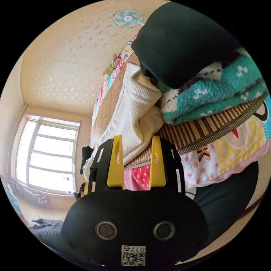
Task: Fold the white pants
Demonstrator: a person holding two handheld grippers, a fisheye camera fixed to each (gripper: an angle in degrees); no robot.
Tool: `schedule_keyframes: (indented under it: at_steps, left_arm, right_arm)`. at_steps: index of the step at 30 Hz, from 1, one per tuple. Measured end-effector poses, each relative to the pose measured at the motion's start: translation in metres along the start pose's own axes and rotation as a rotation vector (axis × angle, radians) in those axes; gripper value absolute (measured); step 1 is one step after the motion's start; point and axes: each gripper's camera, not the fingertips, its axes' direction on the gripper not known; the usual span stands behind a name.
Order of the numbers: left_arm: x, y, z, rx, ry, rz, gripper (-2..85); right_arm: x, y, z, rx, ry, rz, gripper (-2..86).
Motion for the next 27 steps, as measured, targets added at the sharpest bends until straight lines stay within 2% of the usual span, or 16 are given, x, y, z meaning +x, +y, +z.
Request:
schedule_keyframes:
  at_steps: [2, 4, 6, 8, 10, 12, 15, 17, 19, 21, 22, 23, 24, 25, 27]
  left_arm:
    - [-0.007, -0.018, 0.030, -0.097, 0.150, -0.087, 18.2]
    - [-0.008, -0.025, 0.038, -0.108, 0.222, -0.158, 18.8]
    - [-0.002, -0.029, 0.032, -0.088, 0.280, -0.163, 19.2]
    - [0.008, -0.027, 0.026, -0.106, 0.316, -0.122, 17.9]
    - [0.009, -0.018, 0.020, -0.100, 0.321, -0.114, 16.8]
    - [0.003, -0.009, 0.012, -0.060, 0.308, -0.131, 16.5]
    - [-0.010, -0.003, -0.002, 0.041, 0.242, -0.180, 17.1]
    - [-0.013, -0.016, -0.001, 0.057, 0.247, -0.166, 17.3]
    - [-0.009, -0.032, 0.003, 0.040, 0.221, -0.143, 16.0]
    - [0.003, -0.053, 0.009, -0.009, 0.279, -0.070, 8.5]
    - [0.020, -0.066, 0.006, -0.027, 0.354, 0.052, 4.7]
    - [0.046, -0.077, -0.010, 0.009, 0.443, 0.260, 3.8]
    - [0.057, -0.079, -0.021, 0.026, 0.467, 0.353, 3.6]
    - [0.072, -0.084, -0.038, 0.032, 0.438, 0.451, 3.2]
    - [0.067, -0.090, -0.048, 0.017, 0.353, 0.421, 3.1]
  right_arm:
    - [-0.024, -0.032, 0.009, -0.063, 0.029, -0.081, 5.7]
    - [-0.067, -0.057, -0.005, -0.059, 0.042, -0.203, 3.8]
    - [-0.141, -0.057, -0.045, 0.040, 0.116, -0.435, 2.3]
    - [-0.174, -0.041, -0.077, 0.137, 0.165, -0.520, 2.0]
    - [-0.167, -0.028, -0.107, 0.225, 0.147, -0.458, 2.0]
    - [-0.107, -0.017, -0.127, 0.289, 0.120, -0.285, 2.9]
    - [-0.017, -0.007, -0.120, 0.212, 0.207, -0.004, 5.3]
    - [0.005, 0.011, -0.118, 0.208, 0.128, -0.009, 6.4]
    - [0.004, 0.030, -0.118, 0.244, 0.157, -0.019, 6.8]
    - [-0.017, 0.048, -0.121, 0.326, 0.277, -0.073, 6.4]
    - [-0.024, 0.052, -0.123, 0.354, 0.298, -0.094, 6.2]
    - [-0.036, 0.058, -0.127, 0.411, 0.325, -0.132, 5.1]
    - [-0.046, 0.061, -0.129, 0.452, 0.342, -0.146, 4.2]
    - [-0.051, 0.062, -0.129, 0.465, 0.344, -0.155, 3.8]
    - [-0.064, 0.061, -0.120, 0.449, 0.316, -0.203, 2.7]
